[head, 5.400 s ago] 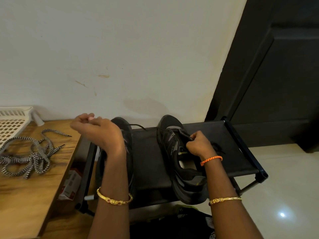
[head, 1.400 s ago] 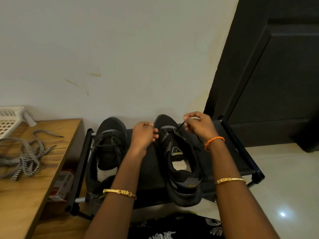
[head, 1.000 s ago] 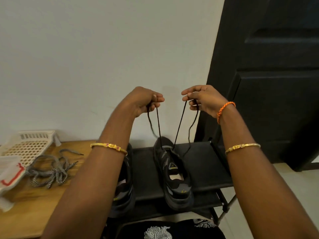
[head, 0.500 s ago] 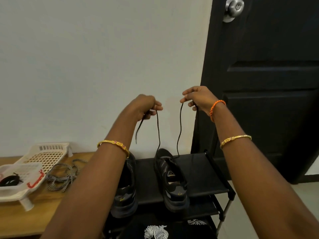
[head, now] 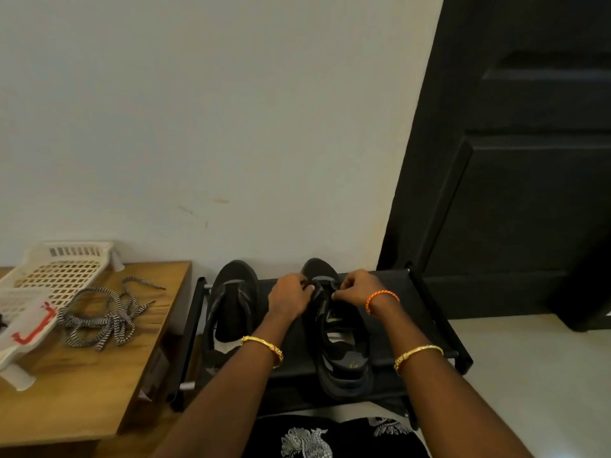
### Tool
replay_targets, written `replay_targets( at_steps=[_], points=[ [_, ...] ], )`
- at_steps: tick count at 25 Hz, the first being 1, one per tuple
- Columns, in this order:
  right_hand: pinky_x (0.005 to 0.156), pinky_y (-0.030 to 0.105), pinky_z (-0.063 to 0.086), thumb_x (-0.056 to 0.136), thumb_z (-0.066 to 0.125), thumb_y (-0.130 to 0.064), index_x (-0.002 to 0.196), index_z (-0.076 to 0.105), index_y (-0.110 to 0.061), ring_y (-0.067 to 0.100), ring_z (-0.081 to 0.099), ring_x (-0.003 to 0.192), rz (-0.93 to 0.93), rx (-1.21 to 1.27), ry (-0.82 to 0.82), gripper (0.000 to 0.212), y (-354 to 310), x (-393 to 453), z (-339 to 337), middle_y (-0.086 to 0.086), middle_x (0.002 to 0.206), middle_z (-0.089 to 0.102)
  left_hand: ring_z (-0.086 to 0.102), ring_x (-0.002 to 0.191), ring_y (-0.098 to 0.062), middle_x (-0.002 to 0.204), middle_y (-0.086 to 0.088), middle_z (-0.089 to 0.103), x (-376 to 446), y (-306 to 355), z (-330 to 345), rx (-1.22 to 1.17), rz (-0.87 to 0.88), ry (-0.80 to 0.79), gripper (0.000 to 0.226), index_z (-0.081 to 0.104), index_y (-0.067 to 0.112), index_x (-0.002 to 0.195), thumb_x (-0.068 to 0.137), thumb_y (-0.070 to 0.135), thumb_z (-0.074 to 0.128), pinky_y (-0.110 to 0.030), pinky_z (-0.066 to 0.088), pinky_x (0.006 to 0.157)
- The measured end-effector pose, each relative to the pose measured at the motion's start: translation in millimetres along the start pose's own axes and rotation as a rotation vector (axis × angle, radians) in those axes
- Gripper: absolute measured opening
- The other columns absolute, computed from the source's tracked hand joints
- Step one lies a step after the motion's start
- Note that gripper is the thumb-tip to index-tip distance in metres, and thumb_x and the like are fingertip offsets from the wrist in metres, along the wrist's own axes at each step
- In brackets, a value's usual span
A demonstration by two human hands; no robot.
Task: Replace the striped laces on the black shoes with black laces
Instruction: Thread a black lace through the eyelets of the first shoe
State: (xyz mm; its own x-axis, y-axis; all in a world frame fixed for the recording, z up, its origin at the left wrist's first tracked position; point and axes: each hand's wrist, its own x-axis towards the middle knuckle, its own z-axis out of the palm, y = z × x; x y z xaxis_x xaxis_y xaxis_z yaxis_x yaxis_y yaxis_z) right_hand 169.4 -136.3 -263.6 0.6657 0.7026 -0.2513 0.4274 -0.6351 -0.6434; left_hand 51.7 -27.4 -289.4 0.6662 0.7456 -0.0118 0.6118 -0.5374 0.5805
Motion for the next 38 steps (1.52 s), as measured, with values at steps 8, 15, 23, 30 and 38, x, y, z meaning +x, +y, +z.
replay_targets(
  at_steps=[8, 15, 23, 30, 38],
  points=[
    [0.067, 0.025, 0.047, 0.082, 0.065, -0.009, 0.077, 0.063, -0.011, 0.014, 0.057, 0.073, 0.027, 0.102, 0.117, 0.005, 13.6, 10.6, 16.8, 0.005, 0.08, 0.061, 0.06, 0.081, -0.021, 0.089, -0.005, 0.063, 9.4, -3.4, 21.8, -0.015, -0.036, 0.155, 0.016, 0.062, 0.012, 0.087, 0.094, 0.024, 0.054, -0.032, 0.045, 0.067],
    [0.061, 0.022, 0.045, 0.085, 0.064, -0.011, 0.069, 0.058, -0.014, 0.008, 0.052, 0.065, 0.092, 0.192, 0.188, 0.017, 17.8, 8.7, 20.8, 0.0, 0.072, 0.056, 0.049, 0.07, -0.021, 0.08, -0.005, 0.054, 9.9, -13.1, 14.7, -0.127, -0.412, 0.269, 0.02, 0.06, 0.007, 0.081, 0.092, 0.024, 0.056, -0.031, 0.038, 0.06],
    [0.047, 0.022, 0.034, 0.091, 0.053, -0.003, 0.071, 0.056, -0.007, 0.012, 0.043, 0.053, 0.138, 0.677, 0.091, 0.02, -22.3, -13.0, -25.7, 0.007, 0.067, 0.053, 0.059, 0.058, -0.017, 0.08, -0.011, 0.064, 9.5, 9.3, -48.6, -0.622, -0.401, 0.026, 0.021, 0.063, 0.002, 0.083, 0.094, 0.017, 0.054, -0.029, 0.048, 0.053],
    [0.045, 0.015, 0.042, 0.092, 0.032, 0.008, 0.084, 0.058, -0.003, 0.007, 0.047, 0.055, -0.179, 0.871, 0.077, 0.029, -149.7, -81.1, -166.4, 0.006, 0.073, 0.058, 0.067, 0.057, -0.006, 0.071, 0.0, 0.068, -24.6, 151.1, -221.1, -1.033, 0.066, -0.095, 0.021, 0.064, 0.006, 0.085, 0.094, 0.0, 0.046, -0.017, 0.051, 0.052],
    [0.059, 0.02, 0.05, 0.095, 0.034, 0.004, 0.106, 0.059, -0.001, 0.008, 0.054, 0.059, -0.351, 0.702, 0.229, 0.028, -226.0, -139.6, -247.1, 0.008, 0.077, 0.063, 0.067, 0.055, -0.005, 0.074, -0.003, 0.069, -55.2, 232.0, -312.6, -0.973, 0.116, -0.161, 0.029, 0.058, 0.003, 0.104, 0.096, -0.005, 0.031, -0.017, 0.051, 0.056]
  ],
)
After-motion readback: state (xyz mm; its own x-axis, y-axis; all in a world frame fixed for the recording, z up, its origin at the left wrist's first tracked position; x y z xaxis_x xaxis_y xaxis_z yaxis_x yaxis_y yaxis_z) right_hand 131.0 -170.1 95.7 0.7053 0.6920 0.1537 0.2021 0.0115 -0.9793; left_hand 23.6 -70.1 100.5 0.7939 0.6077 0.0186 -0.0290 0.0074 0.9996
